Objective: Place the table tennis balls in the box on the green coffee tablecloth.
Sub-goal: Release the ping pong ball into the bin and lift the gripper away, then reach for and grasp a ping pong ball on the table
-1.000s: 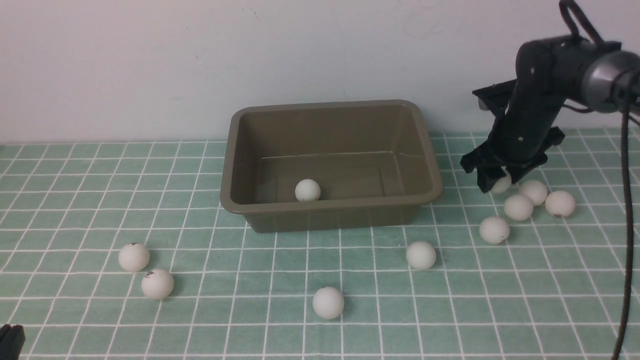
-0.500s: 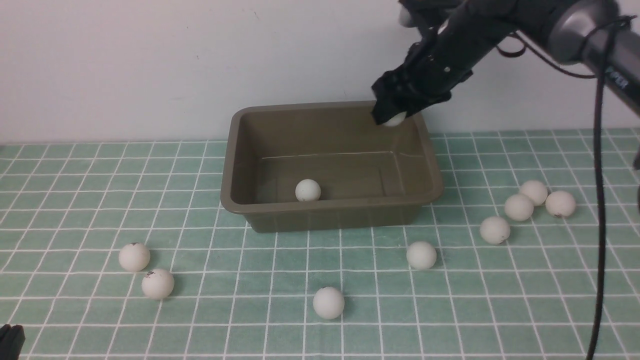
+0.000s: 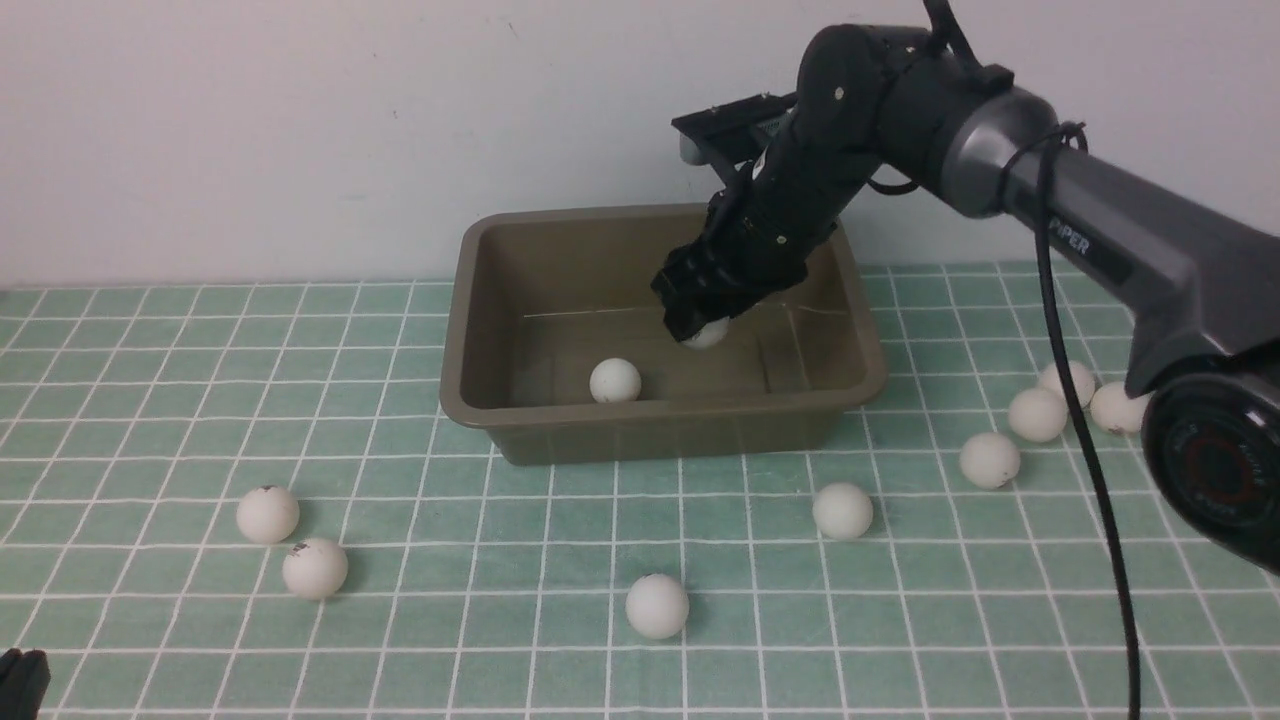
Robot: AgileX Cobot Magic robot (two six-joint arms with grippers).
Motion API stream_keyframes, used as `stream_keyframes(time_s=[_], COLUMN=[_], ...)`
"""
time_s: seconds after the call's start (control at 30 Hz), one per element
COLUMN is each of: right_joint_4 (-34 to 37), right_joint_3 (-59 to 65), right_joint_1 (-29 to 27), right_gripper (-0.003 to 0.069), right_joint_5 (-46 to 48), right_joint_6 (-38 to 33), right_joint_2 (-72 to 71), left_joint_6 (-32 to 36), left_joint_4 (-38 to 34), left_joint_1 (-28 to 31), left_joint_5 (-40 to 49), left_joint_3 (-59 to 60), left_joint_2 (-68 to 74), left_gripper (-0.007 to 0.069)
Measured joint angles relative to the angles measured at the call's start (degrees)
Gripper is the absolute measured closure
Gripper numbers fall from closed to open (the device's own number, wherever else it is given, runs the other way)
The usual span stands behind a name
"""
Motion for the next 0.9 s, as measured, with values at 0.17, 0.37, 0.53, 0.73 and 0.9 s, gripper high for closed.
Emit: stream_keyframes(time_s=[0.17, 0.37, 0.53, 0.73, 0.9], right_joint_4=[-3.5, -3.1, 0.1, 5.5, 7.5], right_joint_3=[3.4, 13.2, 26.3, 37.7, 40.5], right_joint_1=[-11.1, -21.9, -27.0, -27.1, -27.1], right_gripper=[0.0151, 0.0151, 0.0151, 0.0151, 0.0151], right_joint_5=[0.0, 0.2, 0.2, -0.1, -2.5], right_joint_6=[4.1, 4.2, -0.5, -15.7, -25.8], right_joint_2=[-14.9, -23.1, -22.9, -20.8, -18.6], left_joint_6=[0.0, 0.0, 0.0, 0.0, 0.0], left_joint_4=[0.0, 0.0, 0.0, 0.0, 0.0], left_joint_1=[0.0, 0.0, 0.0, 0.0, 0.0], left_joint_5=[0.0, 0.0, 0.0, 0.0, 0.0], left_joint_3=[0.0, 0.0, 0.0, 0.0, 0.0], left_joint_2=[0.0, 0.0, 0.0, 0.0, 0.0], left_gripper=[0.0629, 0.0629, 0.0629, 0.0629, 0.0629])
